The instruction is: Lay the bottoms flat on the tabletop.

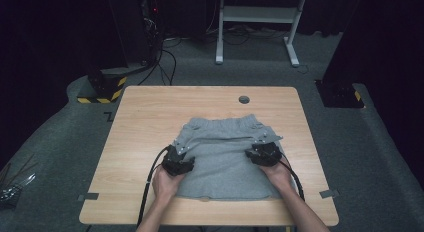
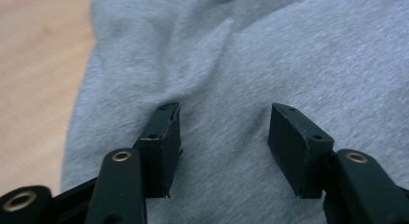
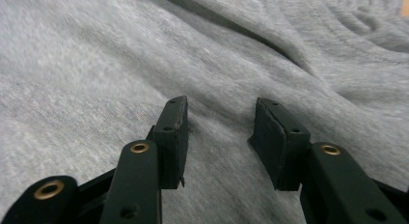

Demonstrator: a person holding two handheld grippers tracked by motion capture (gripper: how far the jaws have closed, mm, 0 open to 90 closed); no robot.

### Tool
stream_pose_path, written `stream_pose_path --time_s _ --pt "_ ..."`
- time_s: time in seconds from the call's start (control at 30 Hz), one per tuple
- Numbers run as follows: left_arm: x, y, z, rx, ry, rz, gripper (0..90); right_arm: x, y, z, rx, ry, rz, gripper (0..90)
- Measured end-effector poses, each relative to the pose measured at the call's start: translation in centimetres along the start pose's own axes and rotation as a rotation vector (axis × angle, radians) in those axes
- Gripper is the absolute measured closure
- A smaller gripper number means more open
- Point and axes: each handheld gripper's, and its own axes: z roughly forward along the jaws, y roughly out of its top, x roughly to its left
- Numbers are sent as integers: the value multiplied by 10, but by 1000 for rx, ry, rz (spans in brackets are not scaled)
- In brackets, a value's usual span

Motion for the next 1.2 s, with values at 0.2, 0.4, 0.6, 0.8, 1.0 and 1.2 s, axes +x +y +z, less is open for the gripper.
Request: stream_pose_path --time_s 0.2,0.4,0.6,0.8,1.0,1.2 --pt "1 9 2 21 14 -6 431 -6 13 9 34 -64 58 539" --pt "-26 -6 -42 -29 -81 61 437 21 6 -25 -16 9 47 564" --pt "-42 -17 -46 28 -121 95 467 53 -8 -37 9 68 -8 588" --pt "-52 -25 -37 52 -144 100 615 63 -19 -31 53 91 -47 779" --pt "-46 -25 -42 78 -136 82 728 69 -25 -45 116 116 -148 880" --pt "-61 -27 -48 101 -189 155 856 68 -29 -49 106 147 -135 874"
